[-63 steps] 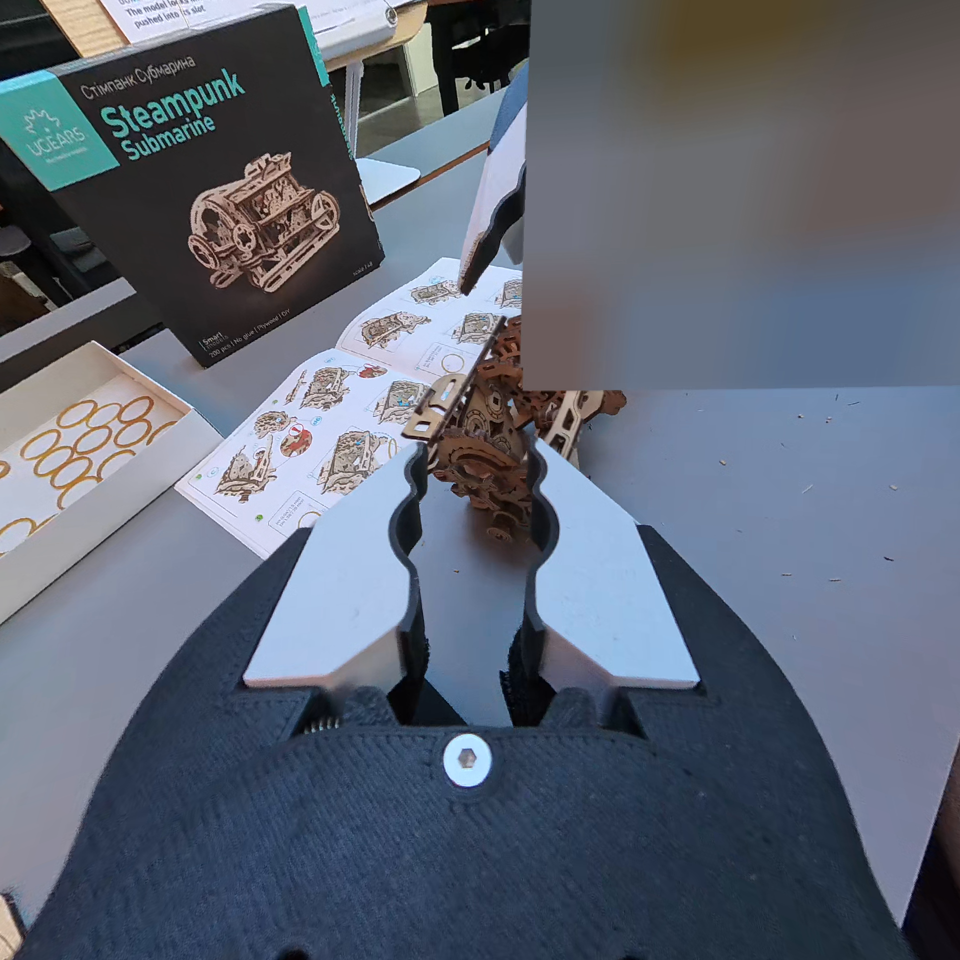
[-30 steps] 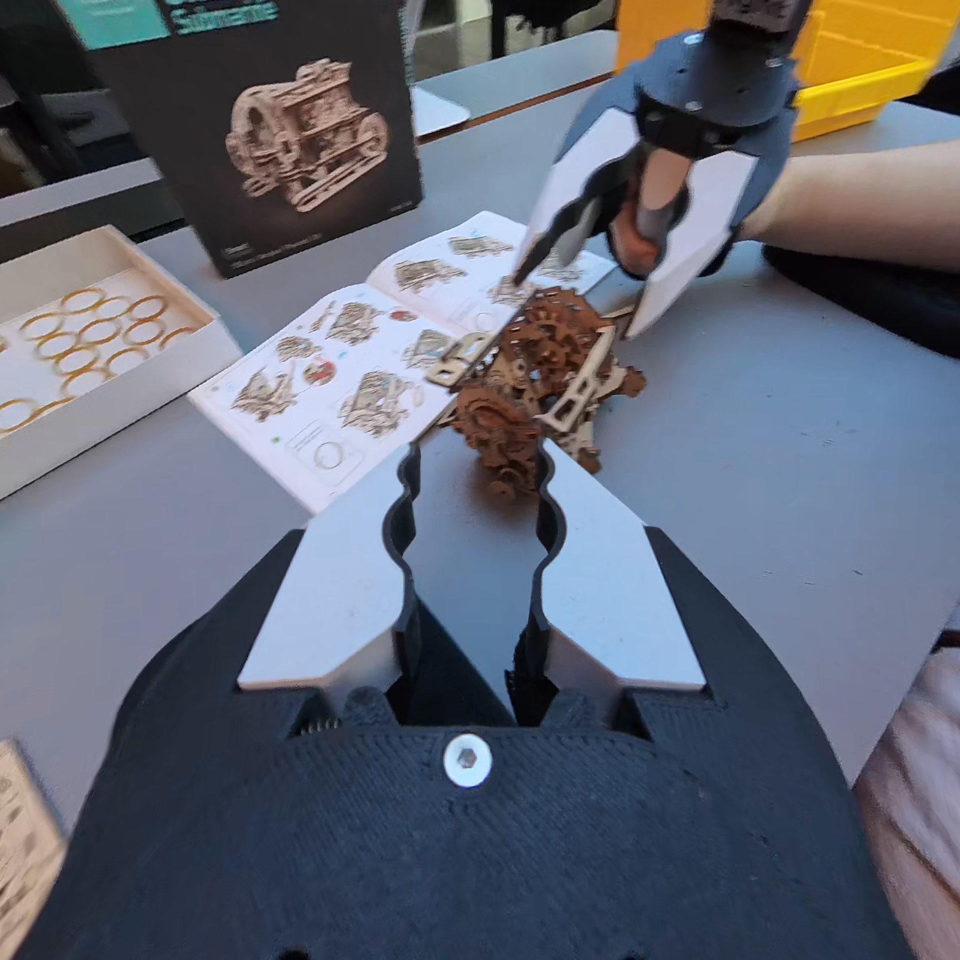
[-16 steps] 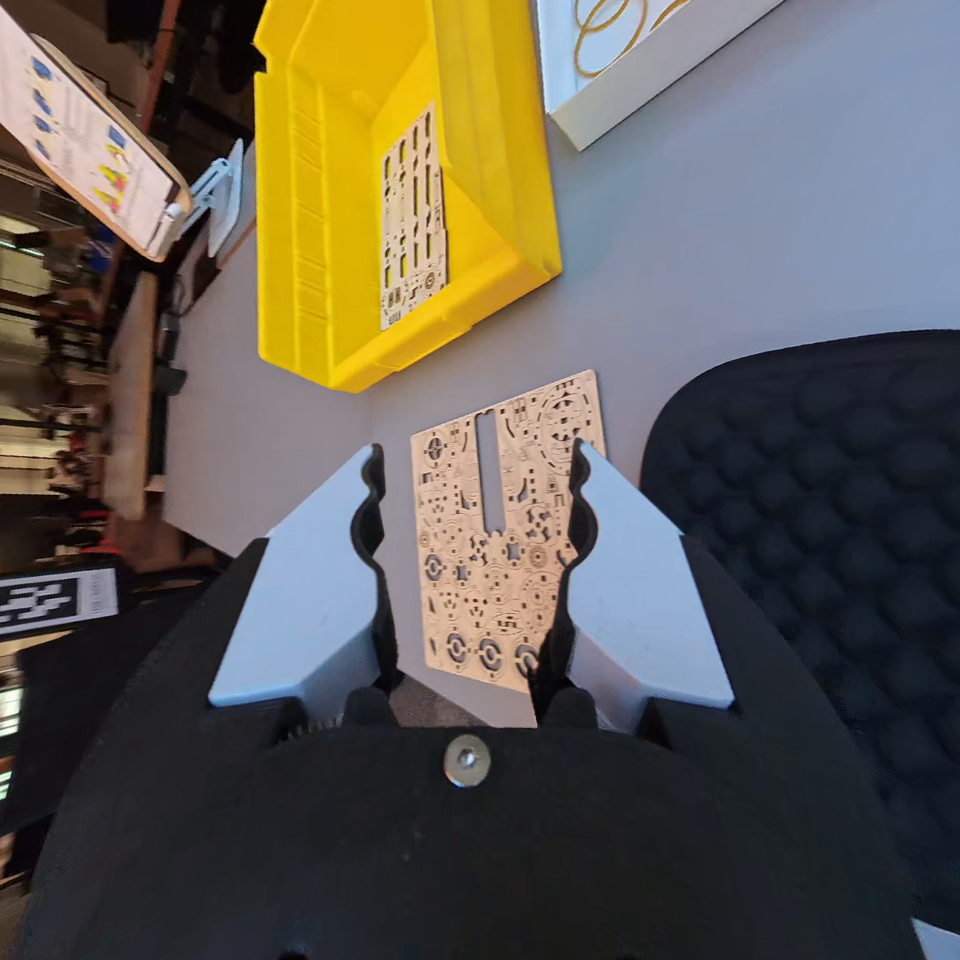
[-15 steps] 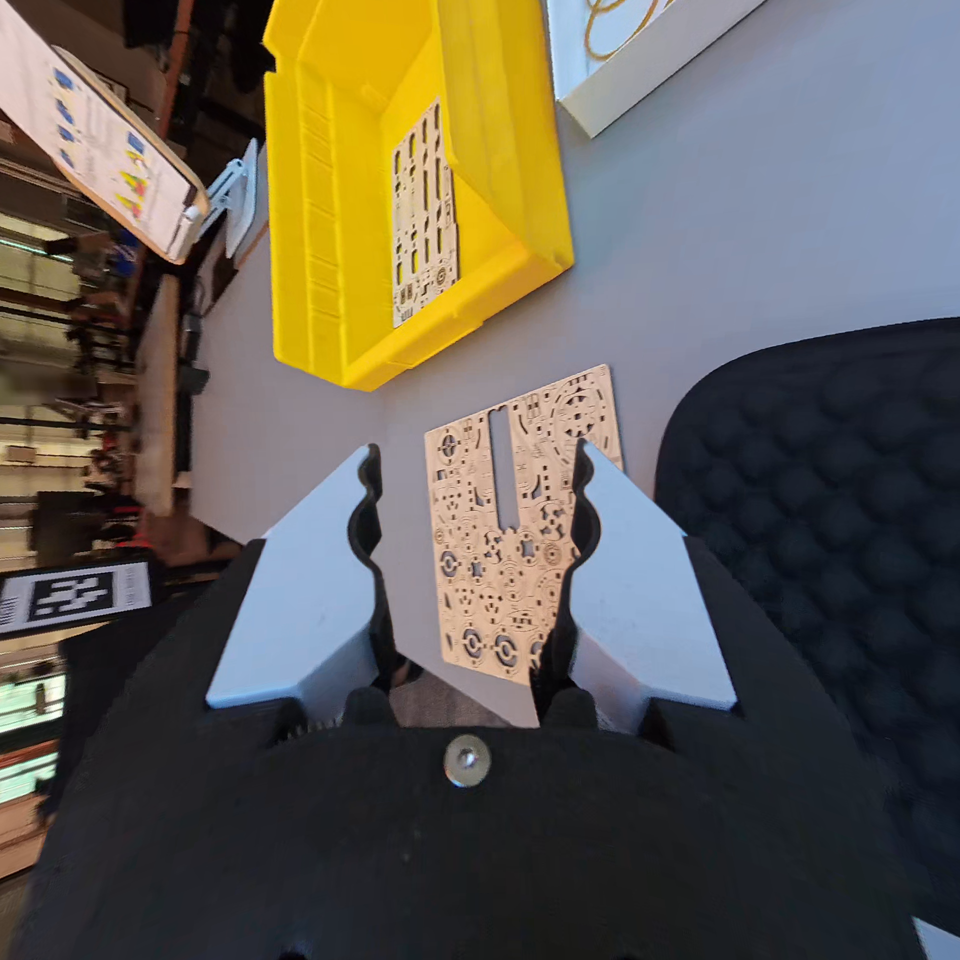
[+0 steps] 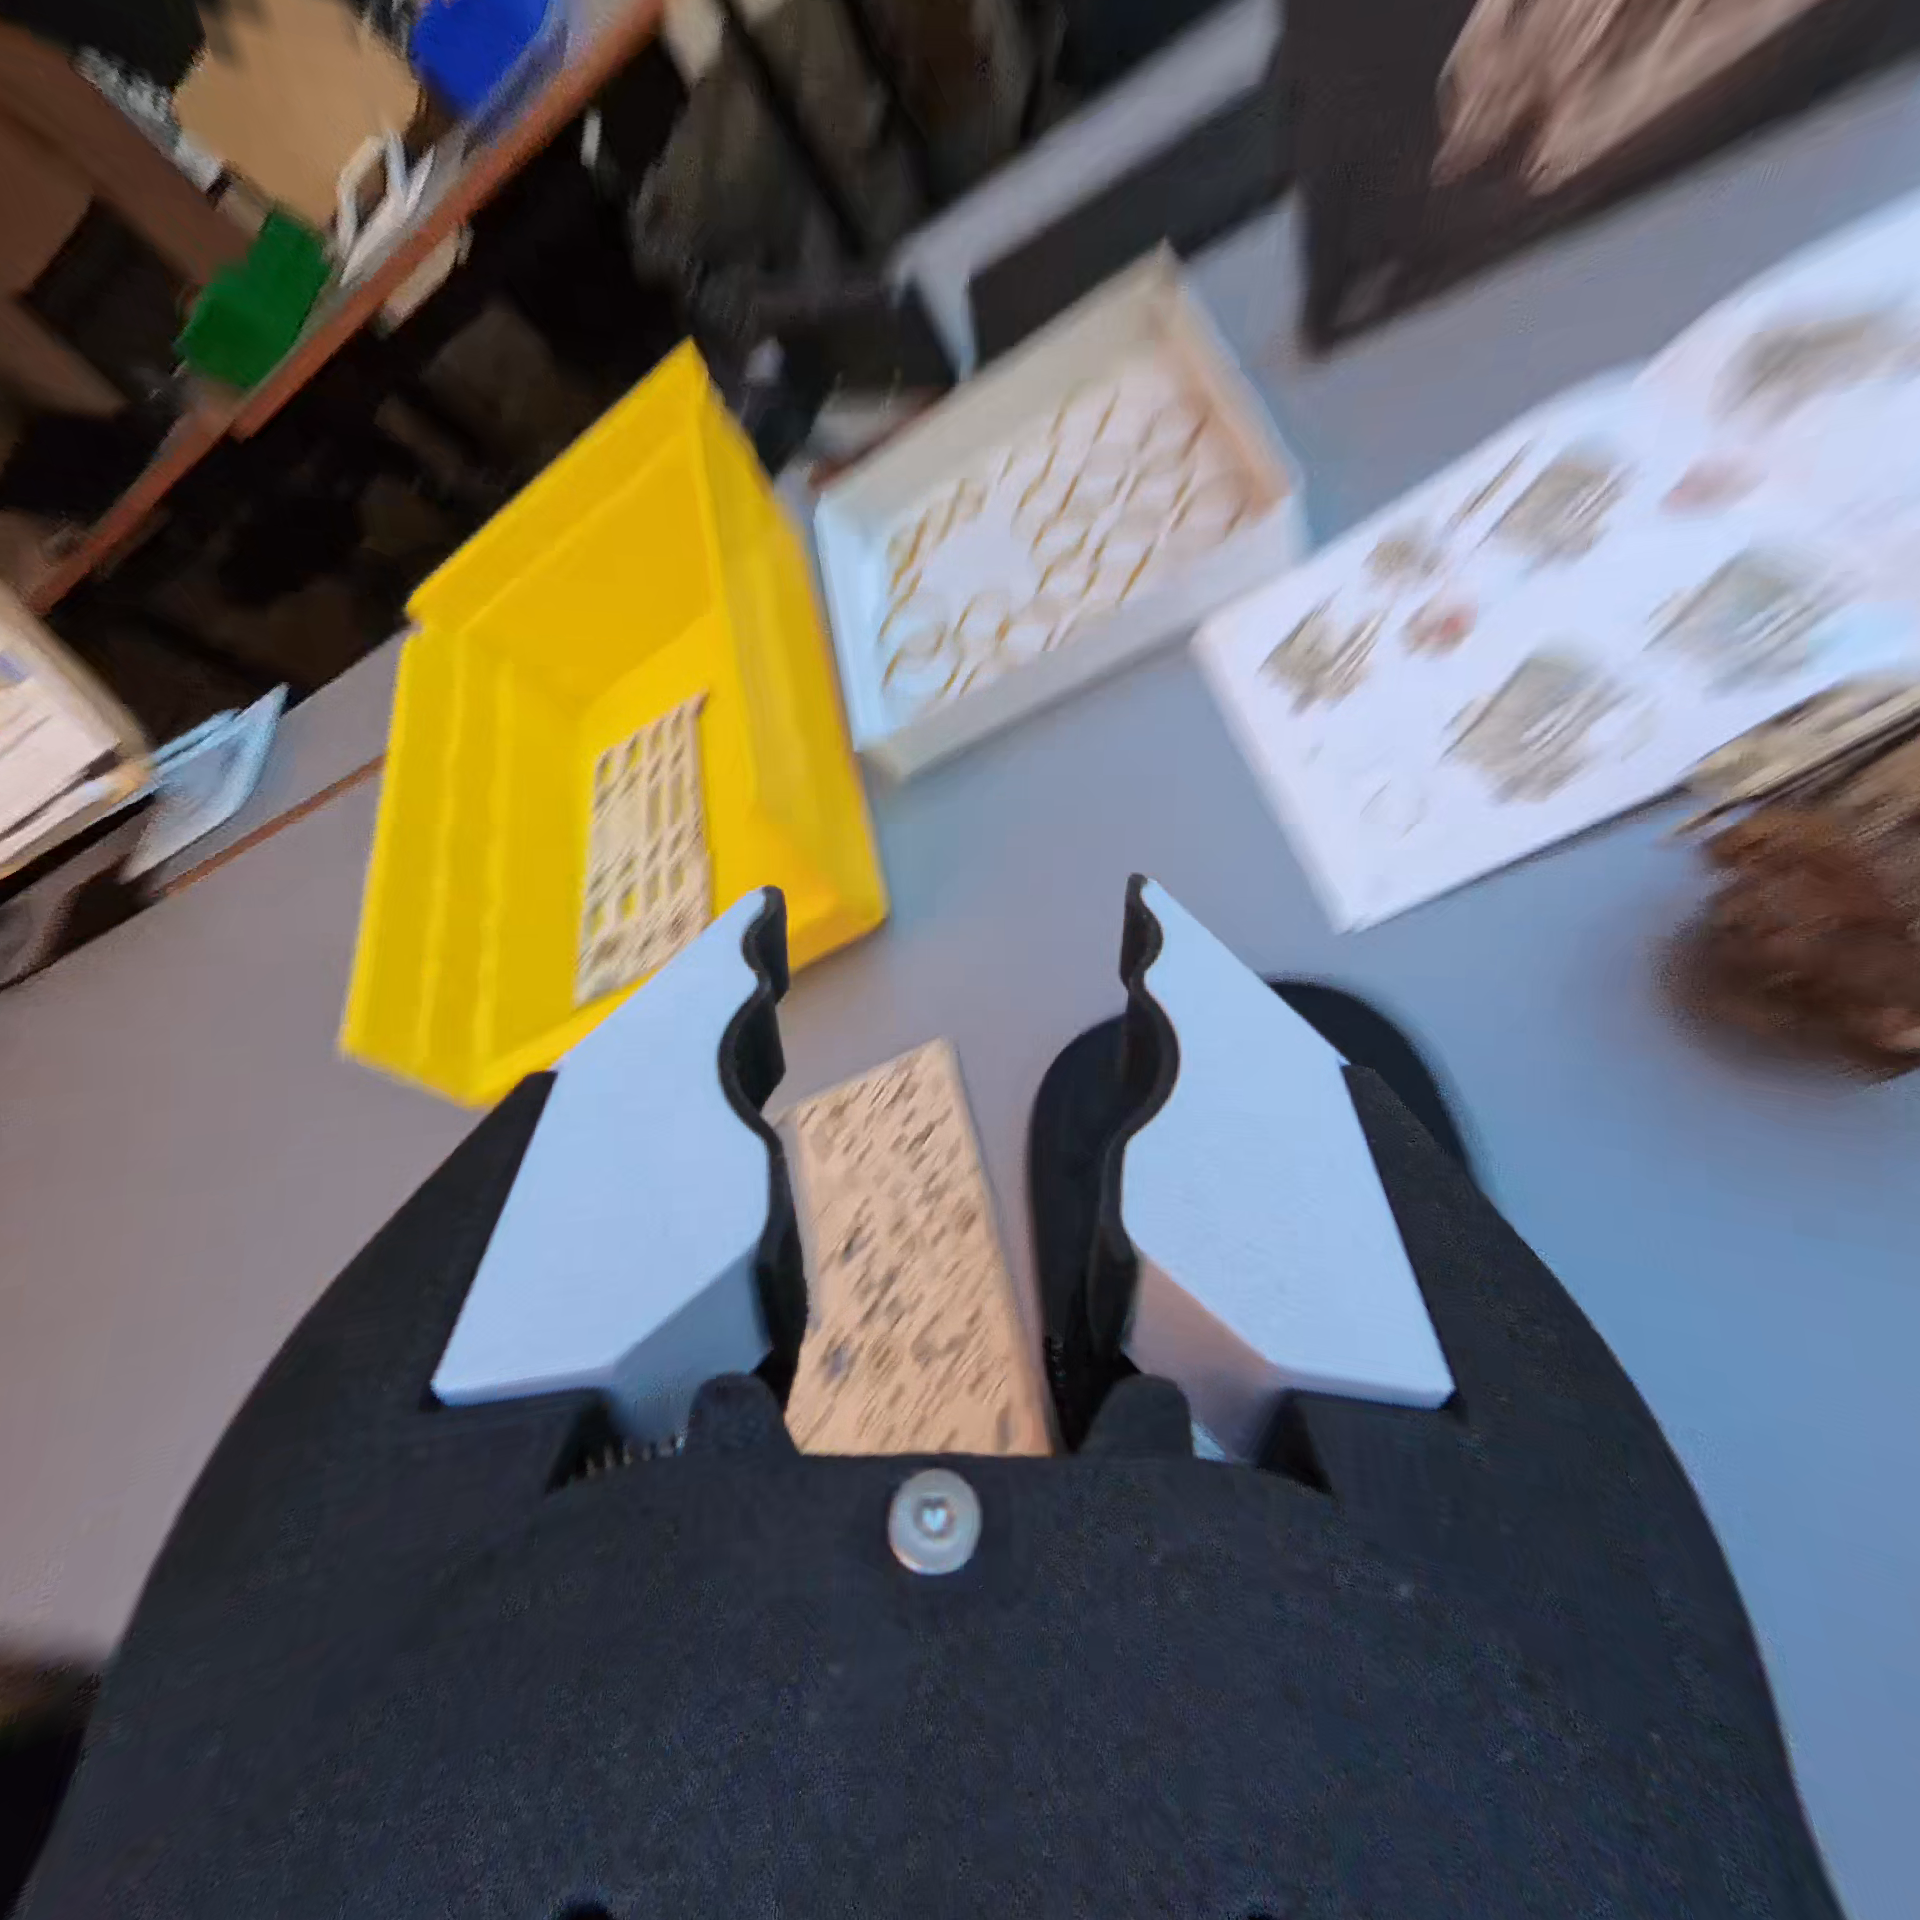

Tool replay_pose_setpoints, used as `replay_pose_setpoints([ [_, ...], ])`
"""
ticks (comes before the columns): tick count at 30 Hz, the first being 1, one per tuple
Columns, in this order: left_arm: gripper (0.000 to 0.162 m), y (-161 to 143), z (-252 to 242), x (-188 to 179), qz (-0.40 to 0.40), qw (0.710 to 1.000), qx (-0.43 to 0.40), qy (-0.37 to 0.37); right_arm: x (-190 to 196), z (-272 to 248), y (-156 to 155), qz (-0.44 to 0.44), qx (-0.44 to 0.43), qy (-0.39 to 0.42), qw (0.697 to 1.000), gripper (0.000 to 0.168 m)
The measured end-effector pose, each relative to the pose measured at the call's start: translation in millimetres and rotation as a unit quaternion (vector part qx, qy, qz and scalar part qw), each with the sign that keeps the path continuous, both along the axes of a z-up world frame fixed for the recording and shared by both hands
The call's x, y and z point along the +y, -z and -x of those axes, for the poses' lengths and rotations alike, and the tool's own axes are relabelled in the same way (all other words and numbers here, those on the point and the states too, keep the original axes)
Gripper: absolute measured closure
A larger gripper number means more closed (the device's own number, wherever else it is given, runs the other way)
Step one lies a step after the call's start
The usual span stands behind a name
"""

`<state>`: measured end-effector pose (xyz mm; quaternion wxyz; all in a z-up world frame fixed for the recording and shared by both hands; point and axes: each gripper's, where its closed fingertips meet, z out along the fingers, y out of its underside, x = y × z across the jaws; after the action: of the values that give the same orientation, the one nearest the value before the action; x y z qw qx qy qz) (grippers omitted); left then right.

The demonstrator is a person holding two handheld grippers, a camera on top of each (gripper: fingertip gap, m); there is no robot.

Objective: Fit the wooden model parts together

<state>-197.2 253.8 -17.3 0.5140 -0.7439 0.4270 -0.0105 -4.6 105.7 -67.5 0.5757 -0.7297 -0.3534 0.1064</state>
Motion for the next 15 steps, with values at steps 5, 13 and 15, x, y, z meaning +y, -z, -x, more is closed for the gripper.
replay_pose_setpoints([
  [5, 0.091, -93, -37, -78, 0.016, 0.879, -0.387, 0.278, -42, -39, -36, -0.089, 0.051, 0.194, 0.976, 0.127],
  [13, 0.072, -140, -55, -118, 0.058, 0.793, -0.437, 0.42, -113, -28, -28, -0.097, 0.058, 0.32, 0.941, 0.064],
  [15, 0.068, -137, -53, -130, 0.089, 0.768, -0.451, 0.446, -115, -16, -28, -0.102, 0.051, 0.326, 0.938, 0.056],
])
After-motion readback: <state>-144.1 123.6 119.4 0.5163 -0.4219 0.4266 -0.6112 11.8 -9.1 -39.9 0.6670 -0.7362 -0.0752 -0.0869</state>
